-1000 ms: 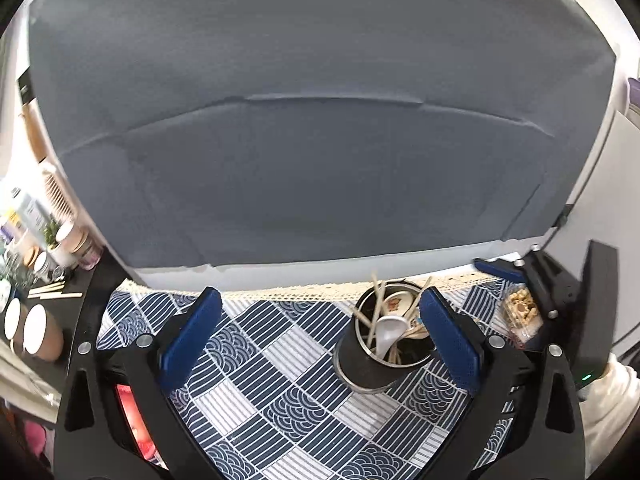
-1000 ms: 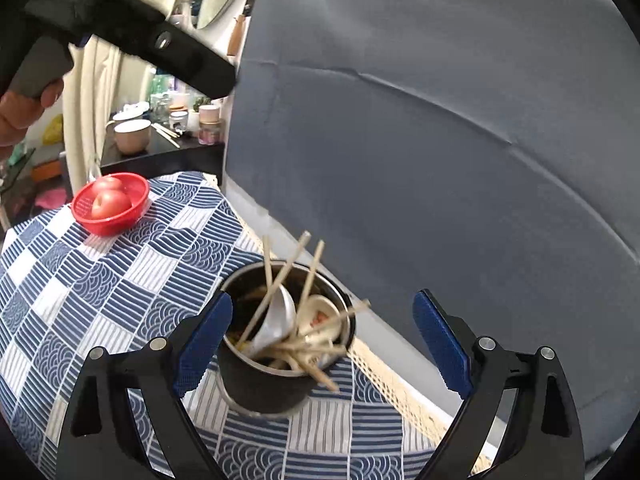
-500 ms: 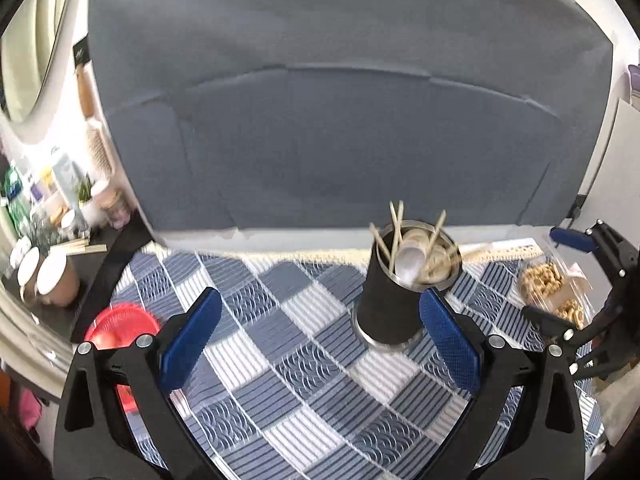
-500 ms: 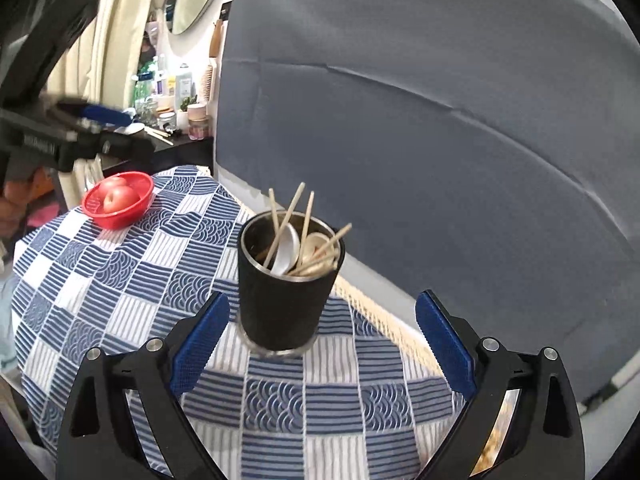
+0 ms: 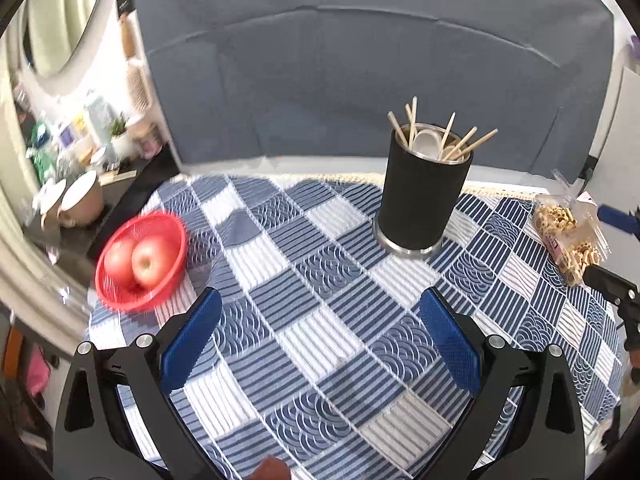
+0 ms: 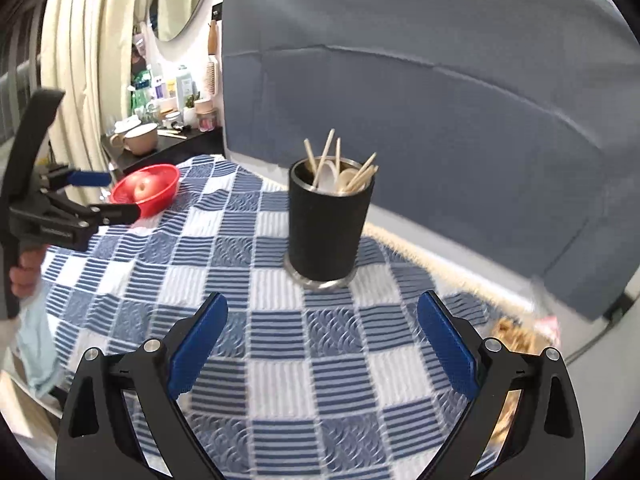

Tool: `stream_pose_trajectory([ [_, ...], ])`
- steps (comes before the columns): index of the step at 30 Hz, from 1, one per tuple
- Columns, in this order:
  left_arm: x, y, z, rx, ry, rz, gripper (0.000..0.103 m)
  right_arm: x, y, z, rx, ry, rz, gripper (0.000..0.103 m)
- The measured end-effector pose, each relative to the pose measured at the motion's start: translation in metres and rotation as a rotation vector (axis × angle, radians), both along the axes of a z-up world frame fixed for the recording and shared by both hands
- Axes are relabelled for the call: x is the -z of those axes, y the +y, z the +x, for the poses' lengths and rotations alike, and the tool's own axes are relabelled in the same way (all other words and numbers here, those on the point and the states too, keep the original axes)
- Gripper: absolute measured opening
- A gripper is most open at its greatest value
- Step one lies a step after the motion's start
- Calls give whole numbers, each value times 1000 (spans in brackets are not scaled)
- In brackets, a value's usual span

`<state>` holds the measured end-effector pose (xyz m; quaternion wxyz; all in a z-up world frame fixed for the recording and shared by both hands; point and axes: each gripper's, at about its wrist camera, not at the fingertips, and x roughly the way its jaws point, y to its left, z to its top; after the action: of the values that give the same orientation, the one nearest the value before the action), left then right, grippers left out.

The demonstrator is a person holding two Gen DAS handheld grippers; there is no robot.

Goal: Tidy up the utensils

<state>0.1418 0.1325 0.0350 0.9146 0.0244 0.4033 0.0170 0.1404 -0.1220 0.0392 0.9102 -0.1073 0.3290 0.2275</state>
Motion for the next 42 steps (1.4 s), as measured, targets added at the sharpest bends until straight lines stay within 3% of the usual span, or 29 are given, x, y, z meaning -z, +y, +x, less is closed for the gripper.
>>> stream_pose_trajectory([
  [5,-6,-2,-30,-64,-17,27,97,-2,1,-19,36,34,19,92],
  [11,-12,-7,-51,-31,-6,25,97,-3,-1,-38,108,85,96,93],
  [21,-1,9,-69,29,61,24,97,-1,18,-74,297,120,57,93],
  [28,8,19,-86,46,101,-36,97,6,38,-103,344,130,26,93],
  [31,9,21,-90,47,95,-11,97,9,44,-111,360,120,16,93],
  [42,14,33,-90,86,124,-34,97,17,51,-117,397,153,52,93],
])
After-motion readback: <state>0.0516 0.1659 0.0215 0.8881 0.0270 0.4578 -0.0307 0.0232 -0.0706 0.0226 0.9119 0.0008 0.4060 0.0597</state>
